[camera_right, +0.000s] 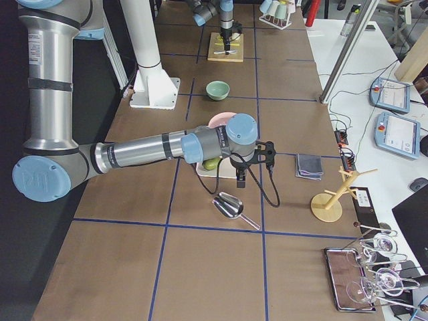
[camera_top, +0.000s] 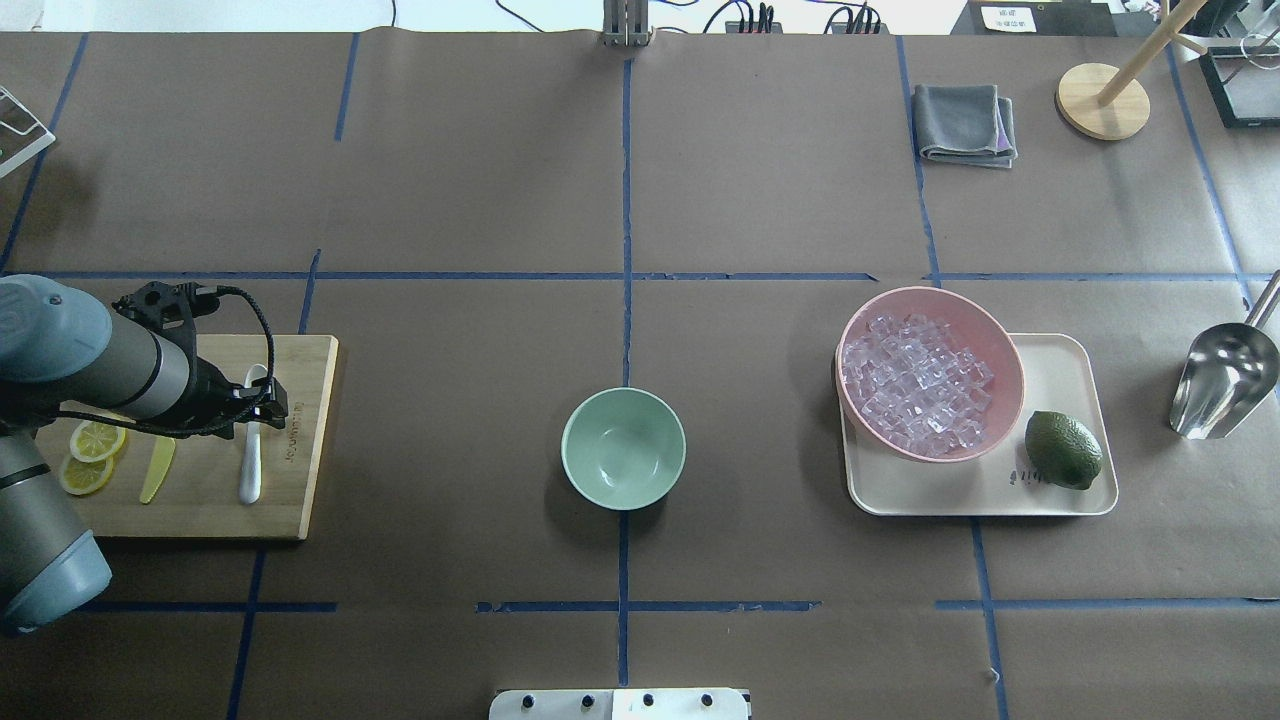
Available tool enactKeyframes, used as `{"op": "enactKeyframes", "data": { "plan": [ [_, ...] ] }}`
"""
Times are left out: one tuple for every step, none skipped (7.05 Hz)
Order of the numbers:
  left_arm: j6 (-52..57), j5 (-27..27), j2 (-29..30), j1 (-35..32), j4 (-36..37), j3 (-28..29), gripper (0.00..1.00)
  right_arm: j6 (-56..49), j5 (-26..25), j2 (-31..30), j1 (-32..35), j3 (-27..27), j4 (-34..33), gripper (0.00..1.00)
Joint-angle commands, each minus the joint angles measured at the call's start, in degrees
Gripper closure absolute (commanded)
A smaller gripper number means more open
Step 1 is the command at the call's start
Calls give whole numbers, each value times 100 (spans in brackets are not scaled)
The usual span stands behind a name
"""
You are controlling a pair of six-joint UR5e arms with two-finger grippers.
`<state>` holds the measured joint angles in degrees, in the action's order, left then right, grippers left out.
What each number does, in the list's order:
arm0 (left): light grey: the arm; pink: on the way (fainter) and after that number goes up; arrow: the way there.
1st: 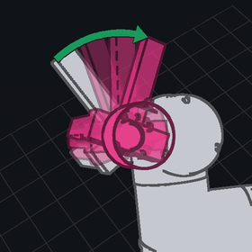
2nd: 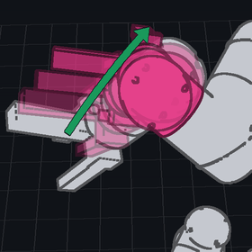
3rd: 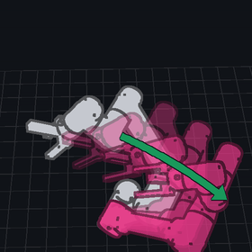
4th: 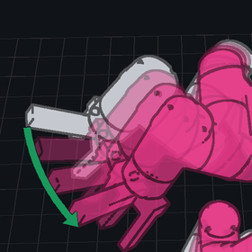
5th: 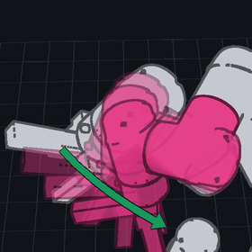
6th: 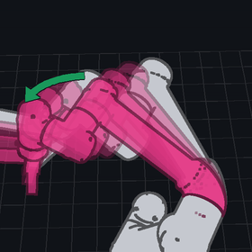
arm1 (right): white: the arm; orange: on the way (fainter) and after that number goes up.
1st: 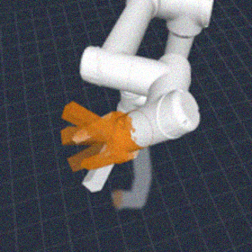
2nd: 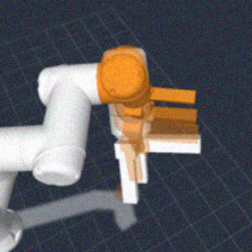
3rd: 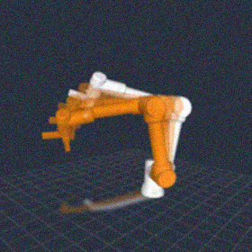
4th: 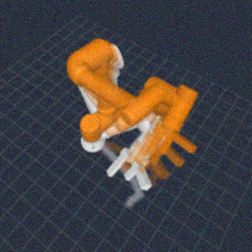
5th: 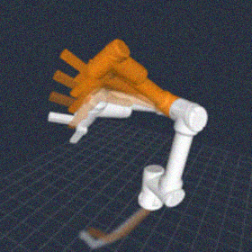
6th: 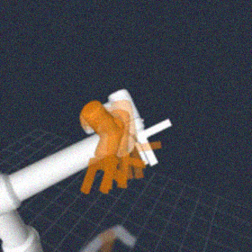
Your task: Put spoon and ice into bowl
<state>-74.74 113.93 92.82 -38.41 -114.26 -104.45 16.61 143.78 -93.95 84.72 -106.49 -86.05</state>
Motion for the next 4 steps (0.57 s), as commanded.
{"op": "enactKeyframes", "data": {
  "plan": [
    [3, -2, -26, 0, 0, -5, 55, 0, 1, -1, 0, -3, 0, 1],
    [3, -11, -44, -8, 9, -5, 71, 0, 10, -9, 0, -3, 0, 1],
    [3, 7, -53, -17, 9, -14, 85, 0, 10, -9, 0, -3, -9, 1],
    [-14, 7, -53, -17, 9, -49, 93, 0, 19, -9, 0, -3, 0, 1]
  ]
}}
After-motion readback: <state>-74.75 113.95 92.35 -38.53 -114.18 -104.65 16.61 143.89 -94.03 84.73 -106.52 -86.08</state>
